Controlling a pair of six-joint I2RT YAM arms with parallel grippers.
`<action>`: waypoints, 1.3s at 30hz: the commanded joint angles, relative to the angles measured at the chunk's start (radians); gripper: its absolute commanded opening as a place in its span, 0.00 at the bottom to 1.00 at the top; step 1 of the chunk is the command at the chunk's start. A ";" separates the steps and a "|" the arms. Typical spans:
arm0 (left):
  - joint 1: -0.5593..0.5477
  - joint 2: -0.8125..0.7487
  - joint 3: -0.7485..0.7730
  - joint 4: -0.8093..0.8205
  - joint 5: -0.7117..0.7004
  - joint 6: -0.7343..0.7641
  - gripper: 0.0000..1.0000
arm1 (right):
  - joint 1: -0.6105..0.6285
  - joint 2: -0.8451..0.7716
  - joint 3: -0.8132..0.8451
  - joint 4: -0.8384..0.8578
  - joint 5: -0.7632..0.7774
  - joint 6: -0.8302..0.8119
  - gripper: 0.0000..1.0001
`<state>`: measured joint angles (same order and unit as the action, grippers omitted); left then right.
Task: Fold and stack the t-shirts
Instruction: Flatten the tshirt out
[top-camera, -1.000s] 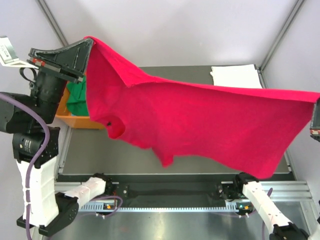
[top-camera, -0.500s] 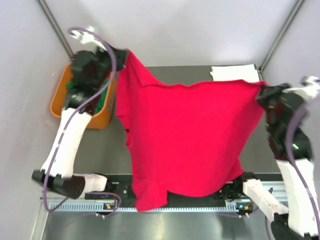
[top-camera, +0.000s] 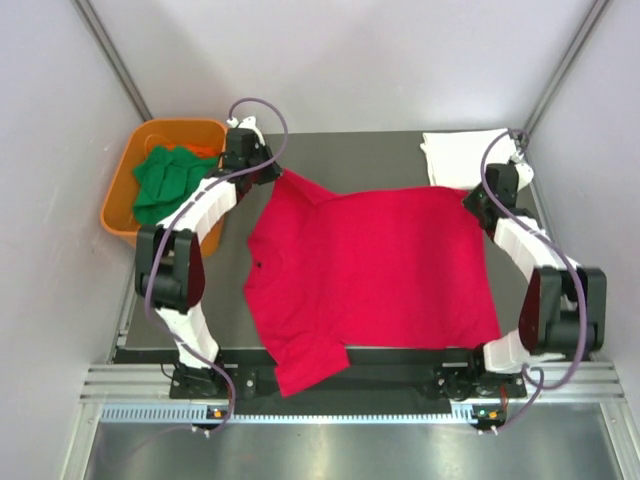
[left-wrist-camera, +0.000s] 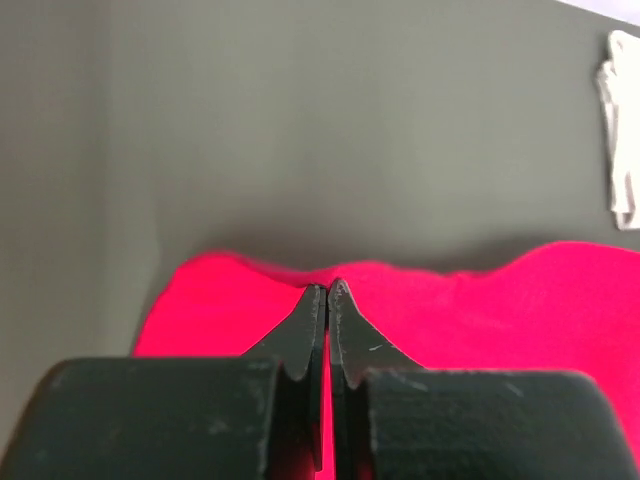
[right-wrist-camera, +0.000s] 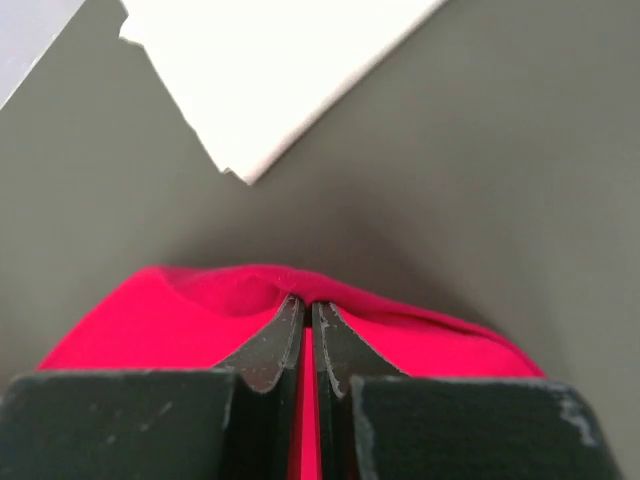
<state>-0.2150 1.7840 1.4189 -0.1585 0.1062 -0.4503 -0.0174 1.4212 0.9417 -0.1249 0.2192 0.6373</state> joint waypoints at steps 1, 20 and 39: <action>0.022 0.064 0.107 0.135 0.078 -0.016 0.00 | -0.036 0.093 0.087 0.225 -0.157 -0.008 0.00; 0.043 0.322 0.439 -0.150 0.047 -0.099 0.00 | -0.130 0.413 0.190 0.386 -0.412 -0.031 0.00; 0.045 0.299 0.503 -0.371 0.190 -0.162 0.00 | -0.204 0.383 0.200 0.232 -0.633 -0.027 0.00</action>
<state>-0.1764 2.1536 1.9347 -0.5014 0.2501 -0.5896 -0.2028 1.8397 1.0943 0.1410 -0.3286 0.6102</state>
